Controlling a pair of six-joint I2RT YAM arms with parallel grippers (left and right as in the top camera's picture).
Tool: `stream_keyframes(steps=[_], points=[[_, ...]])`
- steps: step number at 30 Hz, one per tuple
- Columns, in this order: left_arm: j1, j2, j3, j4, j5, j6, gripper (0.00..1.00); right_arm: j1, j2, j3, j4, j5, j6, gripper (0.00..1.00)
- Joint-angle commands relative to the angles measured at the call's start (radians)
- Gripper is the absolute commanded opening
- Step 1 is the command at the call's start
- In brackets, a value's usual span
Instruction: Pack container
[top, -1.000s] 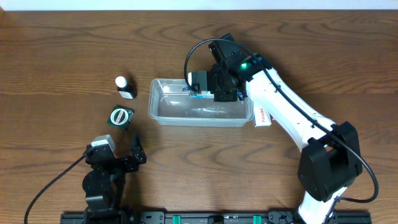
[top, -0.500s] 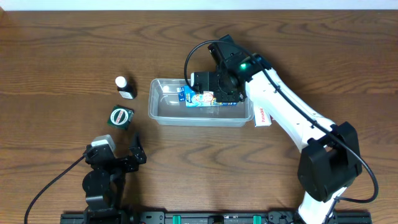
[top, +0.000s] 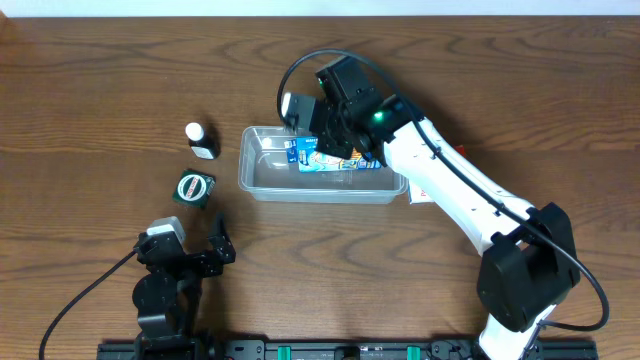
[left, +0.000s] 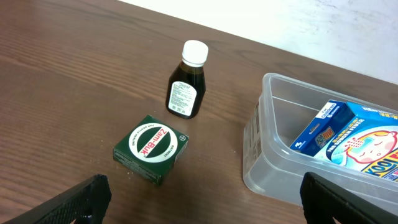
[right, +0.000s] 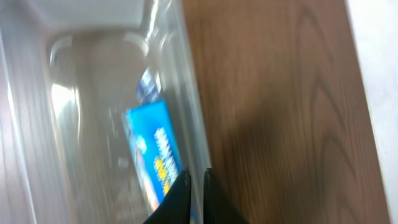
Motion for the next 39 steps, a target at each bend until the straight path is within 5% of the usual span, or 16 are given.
stream_keyframes(steps=[1, 12, 23, 39], points=[[-0.003, -0.002, -0.021, -0.003, 0.006, -0.013, 0.98, -0.012, 0.002, 0.004, 0.031, -0.011, 0.195, 0.05], [-0.003, -0.002, -0.021, -0.003, 0.006, -0.013, 0.98, -0.018, 0.107, 0.004, 0.029, -0.010, 0.310, 0.01], [-0.003, -0.002, -0.021, -0.003, 0.006, -0.013, 0.98, 0.011, 0.090, 0.004, -0.163, -0.007, 0.378, 0.01], [-0.003, -0.002, -0.021, -0.003, 0.006, -0.013, 0.98, 0.094, 0.024, 0.004, -0.046, -0.162, 0.379, 0.01]])
